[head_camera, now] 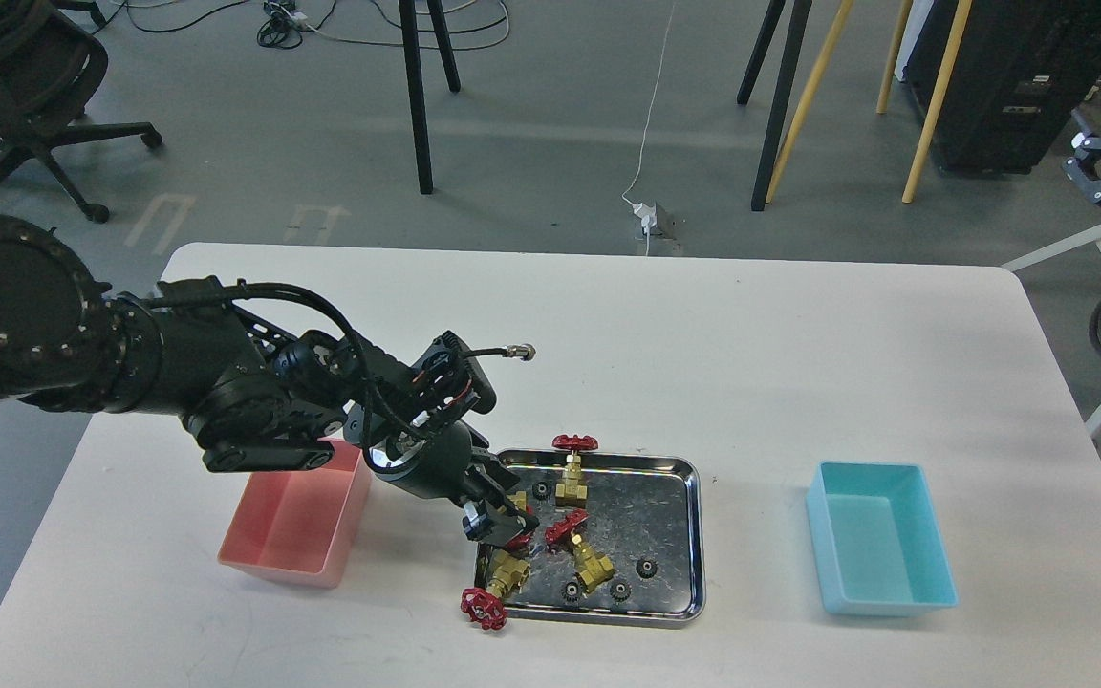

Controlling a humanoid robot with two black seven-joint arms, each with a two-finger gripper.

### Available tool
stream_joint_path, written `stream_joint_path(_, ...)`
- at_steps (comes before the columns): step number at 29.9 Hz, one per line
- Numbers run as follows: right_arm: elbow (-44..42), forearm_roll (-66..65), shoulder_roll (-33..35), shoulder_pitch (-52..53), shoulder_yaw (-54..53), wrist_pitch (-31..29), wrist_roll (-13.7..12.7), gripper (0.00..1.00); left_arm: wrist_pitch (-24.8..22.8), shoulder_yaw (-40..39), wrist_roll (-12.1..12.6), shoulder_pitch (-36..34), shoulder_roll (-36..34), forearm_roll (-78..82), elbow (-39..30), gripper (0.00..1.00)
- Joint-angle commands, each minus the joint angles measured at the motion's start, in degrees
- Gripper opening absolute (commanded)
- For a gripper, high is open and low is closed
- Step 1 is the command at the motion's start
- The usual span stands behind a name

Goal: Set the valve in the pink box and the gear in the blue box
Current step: 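Close the left gripper firmly on the valve and lift it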

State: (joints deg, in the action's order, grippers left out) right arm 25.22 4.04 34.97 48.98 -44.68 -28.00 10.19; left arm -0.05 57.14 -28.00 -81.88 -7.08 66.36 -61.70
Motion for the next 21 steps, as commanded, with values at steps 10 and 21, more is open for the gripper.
stream_joint_path(10,0.00,0.00,0.01,-0.73,-0.05,0.00,0.18,0.99,0.22,-0.01,0.00,0.06,-0.30,0.09,-0.08,0.50)
stream_joint_path(21,0.00,1.23,0.10,-1.08,0.03,0.00,0.18,0.99,1.10,0.34,0.00,1.37,-0.22,0.17,0.01,0.50)
